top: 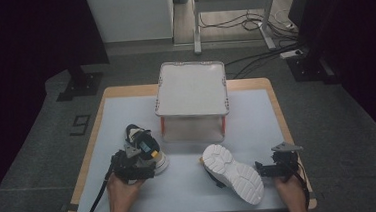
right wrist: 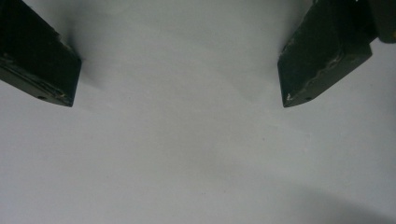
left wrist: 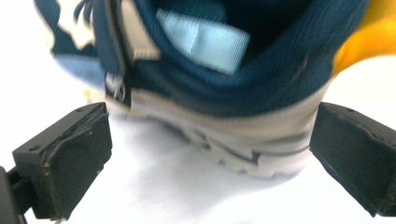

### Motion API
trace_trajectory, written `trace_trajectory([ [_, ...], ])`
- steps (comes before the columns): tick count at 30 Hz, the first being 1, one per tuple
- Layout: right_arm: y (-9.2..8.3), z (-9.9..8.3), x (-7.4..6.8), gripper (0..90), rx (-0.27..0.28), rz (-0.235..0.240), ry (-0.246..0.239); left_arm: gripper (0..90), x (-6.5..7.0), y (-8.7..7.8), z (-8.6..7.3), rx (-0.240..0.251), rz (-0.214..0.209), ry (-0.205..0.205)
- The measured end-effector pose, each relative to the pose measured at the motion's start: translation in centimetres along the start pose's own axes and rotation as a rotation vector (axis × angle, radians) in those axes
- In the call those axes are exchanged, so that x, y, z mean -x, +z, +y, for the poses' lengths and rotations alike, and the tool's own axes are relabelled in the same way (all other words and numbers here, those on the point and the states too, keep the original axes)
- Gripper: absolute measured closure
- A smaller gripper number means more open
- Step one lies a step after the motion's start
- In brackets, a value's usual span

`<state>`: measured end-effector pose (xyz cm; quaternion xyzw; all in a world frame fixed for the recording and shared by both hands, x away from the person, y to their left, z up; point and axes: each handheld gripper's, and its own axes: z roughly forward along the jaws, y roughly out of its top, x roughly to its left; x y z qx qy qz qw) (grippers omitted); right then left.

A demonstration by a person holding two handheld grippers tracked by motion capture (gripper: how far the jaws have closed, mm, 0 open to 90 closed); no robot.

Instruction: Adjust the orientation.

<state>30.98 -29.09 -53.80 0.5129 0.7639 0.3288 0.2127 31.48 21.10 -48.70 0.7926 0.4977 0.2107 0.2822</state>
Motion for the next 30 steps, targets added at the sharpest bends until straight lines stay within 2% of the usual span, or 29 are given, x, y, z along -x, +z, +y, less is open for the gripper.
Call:
trace_trajectory([
  [2,0.0,0.0,0.0,0.0,0.0,0.0,0.0,0.0,-0.4,0.1,-0.1,-0.006,0.006,0.001],
  [5,0.0,0.0,0.0,0.0,0.0,-0.001,0.0,0.0,-1.9,0.1,-0.6,-0.026,0.087,0.006],
  [6,0.0,0.0,0.0,0.0,0.0,-0.001,0.0,0.0,-2.3,0.1,-0.7,-0.021,0.121,-0.003],
  [7,0.0,0.0,0.0,0.0,0.0,-0.001,0.0,0.0,-2.7,0.0,-0.7,-0.011,0.135,-0.025],
  [8,0.0,0.0,0.0,0.0,0.0,-0.001,0.0,0.0,-3.1,-0.1,-0.7,-0.002,0.116,-0.046],
  [10,0.0,0.0,0.0,0.0,0.0,-0.001,0.0,0.0,-3.3,-0.5,-0.5,0.029,0.03,-0.092],
  [11,0.0,0.0,0.0,0.0,0.0,-0.001,0.0,0.0,-3.3,-0.5,-0.5,0.029,0.03,-0.092],
  [12,0.0,0.0,0.0,0.0,-0.001,-0.001,0.0,0.0,-2.8,-0.6,-0.2,0.066,-0.049,-0.109],
  [13,0.0,0.0,0.0,0.0,-0.001,-0.001,0.0,0.0,-2.3,-0.5,-0.1,0.073,-0.066,-0.112],
  [14,0.0,0.0,0.0,0.0,-0.001,-0.001,0.0,0.0,-2.3,-0.5,-0.1,0.073,-0.066,-0.112],
  [16,0.0,0.0,0.0,0.0,0.0,-0.002,-0.001,0.0,-1.2,0.1,0.4,0.072,-0.075,-0.106],
  [17,0.0,0.0,0.0,0.0,0.0,-0.002,-0.001,0.0,-0.2,0.9,0.9,0.057,-0.062,-0.108],
  [18,0.0,0.0,0.0,0.0,0.0,-0.002,-0.001,0.0,-0.2,0.9,0.9,0.057,-0.062,-0.108],
  [19,0.0,0.0,0.0,0.0,0.0,-0.002,-0.002,0.0,0.4,1.5,1.4,0.052,-0.017,-0.113],
  [20,0.0,0.0,0.0,0.0,0.001,-0.002,-0.002,0.0,0.4,1.5,1.4,0.052,-0.017,-0.113],
  [21,0.0,0.0,0.0,0.0,0.001,-0.002,-0.002,0.0,0.4,1.7,1.5,0.046,0.005,-0.114],
  [23,0.0,0.0,0.0,0.0,0.001,-0.003,-0.002,0.0,0.0,1.6,1.6,0.056,-0.005,-0.122],
  [25,0.0,0.0,0.0,0.0,0.002,-0.003,-0.003,0.0,-0.7,1.0,1.4,0.046,0.023,-0.096],
  [26,0.0,0.0,0.0,0.0,0.002,-0.003,-0.003,0.0,-0.7,1.0,1.4,0.046,0.023,-0.096],
  [28,0.0,0.0,0.0,0.0,0.001,-0.003,-0.003,0.0,-2.0,0.4,0.9,0.029,0.035,-0.089],
  [29,0.0,0.0,0.0,0.0,0.001,-0.003,-0.003,0.0,-2.0,0.4,0.9,0.029,0.035,-0.089],
  [30,0.0,0.0,0.0,0.0,0.001,-0.003,-0.003,0.0,-3.1,0.0,0.6,0.023,0.037,-0.088],
])
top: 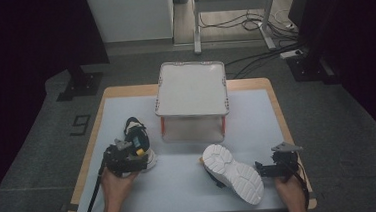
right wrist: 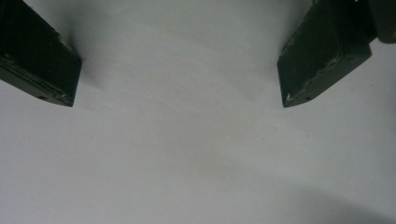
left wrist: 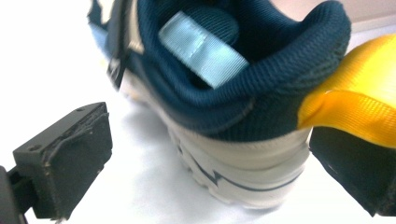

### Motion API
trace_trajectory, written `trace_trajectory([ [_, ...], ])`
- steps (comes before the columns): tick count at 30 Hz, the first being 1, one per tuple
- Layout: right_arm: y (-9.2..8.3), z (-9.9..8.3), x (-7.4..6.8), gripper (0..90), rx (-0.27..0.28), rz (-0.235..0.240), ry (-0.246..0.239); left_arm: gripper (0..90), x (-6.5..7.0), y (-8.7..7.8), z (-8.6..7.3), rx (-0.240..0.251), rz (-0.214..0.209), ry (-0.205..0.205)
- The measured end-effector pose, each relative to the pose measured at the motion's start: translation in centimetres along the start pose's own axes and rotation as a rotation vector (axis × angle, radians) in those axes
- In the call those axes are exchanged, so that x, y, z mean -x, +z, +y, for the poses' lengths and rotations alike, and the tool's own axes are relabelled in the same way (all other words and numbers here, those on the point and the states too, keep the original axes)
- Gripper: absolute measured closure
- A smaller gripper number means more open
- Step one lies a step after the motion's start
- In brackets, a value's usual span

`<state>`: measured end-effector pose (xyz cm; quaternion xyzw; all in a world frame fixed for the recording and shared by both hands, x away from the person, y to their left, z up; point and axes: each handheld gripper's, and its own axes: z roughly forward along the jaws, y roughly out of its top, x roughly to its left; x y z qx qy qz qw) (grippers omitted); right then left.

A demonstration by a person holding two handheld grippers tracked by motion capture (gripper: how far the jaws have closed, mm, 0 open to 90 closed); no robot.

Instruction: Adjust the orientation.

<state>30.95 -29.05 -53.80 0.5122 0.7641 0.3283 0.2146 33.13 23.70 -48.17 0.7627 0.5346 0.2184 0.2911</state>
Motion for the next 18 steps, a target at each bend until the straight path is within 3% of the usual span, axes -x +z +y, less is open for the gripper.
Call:
trace_trajectory([
  [2,0.0,0.0,0.0,0.0,0.0,0.0,0.0,0.0,-0.5,-0.2,-0.1,-0.003,0.007,-0.001],
  [6,0.0,0.0,0.0,0.0,0.0,0.0,0.0,0.0,-3.1,-1.0,-0.8,-0.017,0.029,-0.012],
  [8,0.0,0.0,0.0,0.0,0.0,0.0,0.0,0.0,-3.6,-1.1,-0.9,-0.021,0.031,-0.012],
  [9,0.0,0.0,0.0,0.0,0.0,0.0,0.0,0.0,-4.5,-1.4,-1.0,-0.029,0.049,-0.007],
  [10,0.0,0.0,0.0,0.0,0.0,0.0,0.0,0.0,-4.5,-1.4,-1.0,-0.029,0.049,-0.007],
  [11,0.0,0.0,0.0,0.0,0.0,0.0,0.0,0.0,-5.4,-1.7,-1.1,-0.036,0.082,-0.014],
  [13,0.0,0.0,0.0,0.0,-0.001,0.0,0.0,0.0,-5.7,-1.8,-1.1,-0.039,0.087,-0.019],
  [14,0.0,0.0,0.0,0.0,-0.001,0.0,0.0,2.9,-6.1,-1.9,-1.0,-0.019,0.029,-0.051],
  [15,0.0,0.0,0.0,0.0,-0.001,0.0,0.0,4.4,-6.1,-1.9,-1.0,-0.019,0.029,-0.051],
  [16,0.0,0.0,0.0,0.0,-0.001,0.0,0.001,4.4,-6.1,-1.9,-0.9,-0.004,-0.013,-0.061],
  [18,0.0,0.0,0.0,0.0,-0.001,0.0,0.0,5.6,-5.5,-1.4,-0.6,0.001,-0.048,-0.051],
])
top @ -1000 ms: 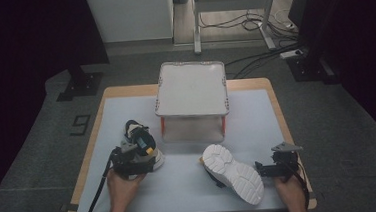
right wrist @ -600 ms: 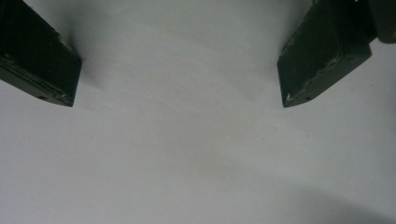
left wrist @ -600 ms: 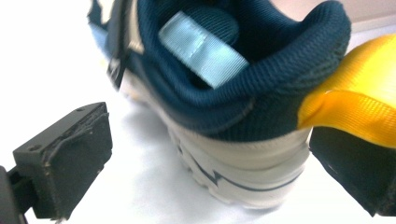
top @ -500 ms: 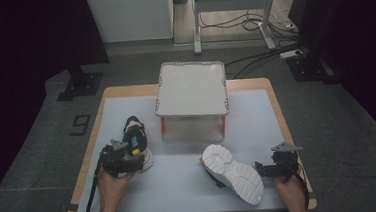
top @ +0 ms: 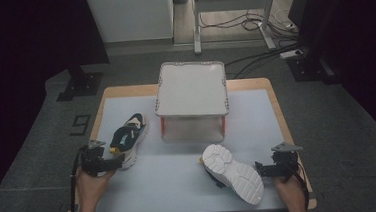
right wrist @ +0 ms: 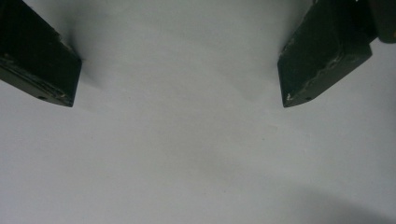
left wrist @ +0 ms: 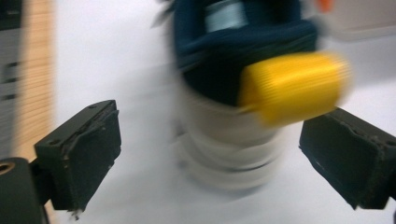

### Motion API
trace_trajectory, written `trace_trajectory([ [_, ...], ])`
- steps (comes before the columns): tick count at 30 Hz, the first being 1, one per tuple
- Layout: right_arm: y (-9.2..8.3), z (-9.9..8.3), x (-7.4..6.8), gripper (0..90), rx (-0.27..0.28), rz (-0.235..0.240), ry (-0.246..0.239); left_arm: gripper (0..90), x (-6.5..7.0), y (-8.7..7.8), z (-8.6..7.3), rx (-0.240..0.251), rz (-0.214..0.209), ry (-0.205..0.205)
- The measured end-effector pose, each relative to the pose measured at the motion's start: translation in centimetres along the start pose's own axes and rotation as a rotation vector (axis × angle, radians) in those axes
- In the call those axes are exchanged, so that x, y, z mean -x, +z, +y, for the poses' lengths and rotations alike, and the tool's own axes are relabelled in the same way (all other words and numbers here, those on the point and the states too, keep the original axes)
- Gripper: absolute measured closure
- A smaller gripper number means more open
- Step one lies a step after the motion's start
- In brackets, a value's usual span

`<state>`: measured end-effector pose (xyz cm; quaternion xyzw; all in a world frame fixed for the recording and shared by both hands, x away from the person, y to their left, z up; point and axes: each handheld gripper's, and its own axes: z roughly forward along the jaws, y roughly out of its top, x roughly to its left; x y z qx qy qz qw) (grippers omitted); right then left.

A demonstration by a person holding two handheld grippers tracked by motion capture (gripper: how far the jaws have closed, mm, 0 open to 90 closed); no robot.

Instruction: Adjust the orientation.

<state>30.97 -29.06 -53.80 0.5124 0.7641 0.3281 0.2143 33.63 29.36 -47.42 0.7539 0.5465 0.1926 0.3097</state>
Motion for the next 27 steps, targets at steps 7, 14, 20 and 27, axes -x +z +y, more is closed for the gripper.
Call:
trace_trajectory([
  [7,0.0,0.0,0.0,0.0,0.001,0.0,0.0,12.8,0.2,2.9,1.4,0.018,-0.027,-0.017],
  [14,0.0,0.0,0.0,0.0,0.001,0.0,0.0,21.2,0.3,3.3,2.0,-0.006,-0.016,0.002],
  [20,0.0,0.0,0.0,0.0,0.001,0.0,-0.001,25.5,0.9,2.5,1.6,0.0,-0.004,0.062],
  [27,0.0,0.0,0.0,0.0,0.002,-0.001,-0.002,26.4,1.8,0.4,1.0,0.002,-0.044,0.089],
])
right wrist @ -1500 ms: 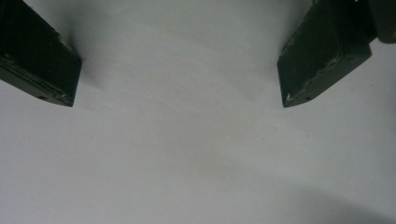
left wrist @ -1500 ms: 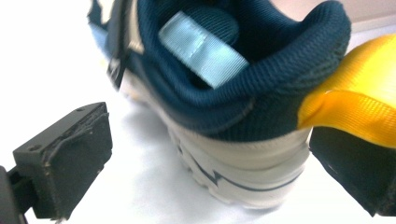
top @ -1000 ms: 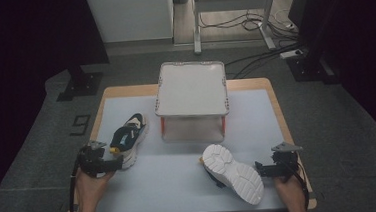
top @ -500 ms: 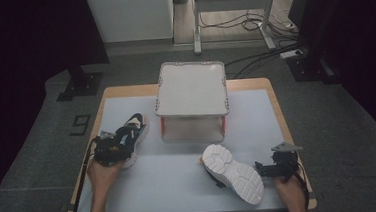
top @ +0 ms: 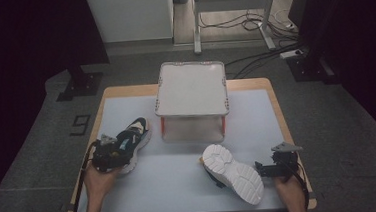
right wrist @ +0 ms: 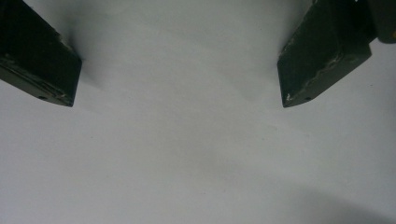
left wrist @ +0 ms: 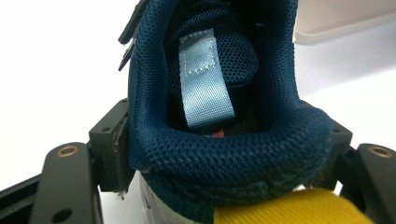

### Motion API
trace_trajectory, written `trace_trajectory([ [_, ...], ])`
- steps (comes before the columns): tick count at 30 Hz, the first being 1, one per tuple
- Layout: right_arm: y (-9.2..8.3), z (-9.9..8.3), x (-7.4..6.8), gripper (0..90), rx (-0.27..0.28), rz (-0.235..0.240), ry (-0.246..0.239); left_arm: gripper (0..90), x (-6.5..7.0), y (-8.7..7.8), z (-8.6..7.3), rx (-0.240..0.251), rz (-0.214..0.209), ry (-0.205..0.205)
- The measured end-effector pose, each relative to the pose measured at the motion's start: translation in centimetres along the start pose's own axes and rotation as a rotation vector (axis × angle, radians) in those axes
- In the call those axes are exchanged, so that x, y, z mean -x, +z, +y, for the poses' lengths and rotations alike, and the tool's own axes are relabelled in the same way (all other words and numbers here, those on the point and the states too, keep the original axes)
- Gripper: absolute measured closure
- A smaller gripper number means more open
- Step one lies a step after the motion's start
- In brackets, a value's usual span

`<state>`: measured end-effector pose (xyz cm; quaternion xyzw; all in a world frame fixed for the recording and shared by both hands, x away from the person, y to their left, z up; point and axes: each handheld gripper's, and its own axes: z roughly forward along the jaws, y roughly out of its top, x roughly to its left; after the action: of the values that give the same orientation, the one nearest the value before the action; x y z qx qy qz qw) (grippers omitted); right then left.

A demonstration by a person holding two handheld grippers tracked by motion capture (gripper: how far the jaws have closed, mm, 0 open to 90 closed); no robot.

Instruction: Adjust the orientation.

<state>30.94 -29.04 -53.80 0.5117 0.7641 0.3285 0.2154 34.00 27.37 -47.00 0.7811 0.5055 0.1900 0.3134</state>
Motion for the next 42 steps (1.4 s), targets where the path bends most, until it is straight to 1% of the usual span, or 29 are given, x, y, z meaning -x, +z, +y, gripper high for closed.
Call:
trace_trajectory([
  [2,0.0,0.0,0.0,0.0,-0.001,0.0,0.0,26.4,0.3,-0.8,-0.3,0.012,-0.015,0.002],
  [3,0.0,0.0,0.0,0.0,-0.001,0.0,0.0,26.4,0.3,-0.8,-0.3,0.012,-0.015,0.002],
  [6,0.0,0.0,0.0,0.0,-0.001,0.0,0.0,26.3,1.0,-1.8,-0.5,0.027,-0.038,0.006],
  [7,0.0,0.0,0.0,0.0,-0.003,0.001,-0.001,26.3,1.7,-2.3,-0.6,0.032,-0.052,0.014],
  [8,0.0,0.0,0.0,0.0,-0.003,0.001,-0.001,26.3,1.7,-2.3,-0.6,0.032,-0.052,0.014],
  [9,0.0,0.0,0.0,0.0,-0.002,0.001,-0.001,26.3,2.5,-2.6,-0.6,0.036,-0.071,0.029],
  [10,0.0,0.0,0.0,0.0,-0.002,0.001,-0.001,26.3,2.5,-2.6,-0.6,0.036,-0.071,0.029],
  [11,0.0,0.0,0.0,0.0,-0.002,0.001,-0.001,26.3,3.3,-2.9,-0.6,0.043,-0.089,0.039],
  [12,0.0,0.0,0.0,0.0,-0.002,0.001,-0.001,26.3,3.3,-2.9,-0.6,0.043,-0.089,0.039],
  [15,0.0,0.0,0.0,0.0,-0.001,0.0,-0.002,26.3,4.6,-3.3,-0.4,0.05,-0.112,0.058],
  [16,0.0,0.0,0.0,0.0,-0.001,0.0,-0.001,26.3,5.4,-3.4,-0.2,0.055,-0.126,0.07],
  [17,0.0,0.0,0.0,0.0,-0.001,0.0,-0.001,26.3,5.4,-3.4,-0.2,0.055,-0.126,0.07],
  [18,0.0,0.0,0.0,0.0,-0.001,0.001,-0.001,26.3,6.2,-3.4,0.1,0.055,-0.138,0.079],
  [19,0.0,0.0,0.0,0.0,-0.001,0.001,-0.001,26.3,6.2,-3.4,0.1,0.055,-0.138,0.079],
  [22,0.0,0.0,0.0,0.0,-0.001,0.001,-0.001,26.2,7.2,-2.7,0.8,0.052,-0.146,0.094],
  [23,0.0,0.0,0.0,0.0,-0.001,0.001,-0.002,26.2,7.8,-1.9,1.2,0.048,-0.143,0.094],
  [26,0.0,0.0,0.0,0.0,0.001,0.0,-0.001,26.2,8.6,-0.6,1.9,0.038,-0.13,0.099],
  [27,0.0,0.0,0.0,0.0,0.001,0.0,-0.001,26.2,8.6,-0.6,1.9,0.038,-0.13,0.099],
  [30,0.0,0.0,0.0,0.0,0.001,0.0,-0.001,26.2,9.3,0.5,2.8,0.033,-0.129,0.106],
  [31,0.0,0.0,0.0,0.0,0.001,0.0,-0.001,26.1,9.6,1.2,3.5,0.033,-0.133,0.102],
  [32,0.0,0.0,0.0,0.0,0.001,0.0,-0.001,26.1,9.6,1.6,3.8,0.033,-0.136,0.101],
  [33,0.0,0.0,0.0,0.0,0.001,0.0,-0.001,26.1,9.6,1.6,3.8,0.033,-0.136,0.101],
  [34,0.0,0.0,0.0,0.0,-0.001,0.001,-0.002,26.1,9.9,2.2,4.4,0.034,-0.128,0.098],
  [35,0.0,0.0,0.0,0.0,-0.001,0.001,-0.002,26.1,9.9,2.2,4.4,0.034,-0.128,0.098],
  [36,0.0,0.0,0.0,0.0,-0.001,0.001,-0.002,26.1,10.1,2.7,5.1,0.035,-0.122,0.097],
  [37,0.0,0.0,0.0,0.0,-0.001,0.001,-0.002,26.1,10.1,2.7,5.1,0.035,-0.122,0.097],
  [40,0.0,0.0,0.0,0.0,-0.001,0.001,-0.002,26.0,10.7,3.6,6.2,0.036,-0.117,0.089],
  [41,0.0,0.0,0.0,0.0,-0.001,0.001,-0.002,26.0,10.9,3.9,6.5,0.038,-0.109,0.088],
  [42,0.0,0.0,0.0,0.0,-0.001,0.001,-0.002,26.0,10.9,3.9,6.5,0.038,-0.109,0.088],
])
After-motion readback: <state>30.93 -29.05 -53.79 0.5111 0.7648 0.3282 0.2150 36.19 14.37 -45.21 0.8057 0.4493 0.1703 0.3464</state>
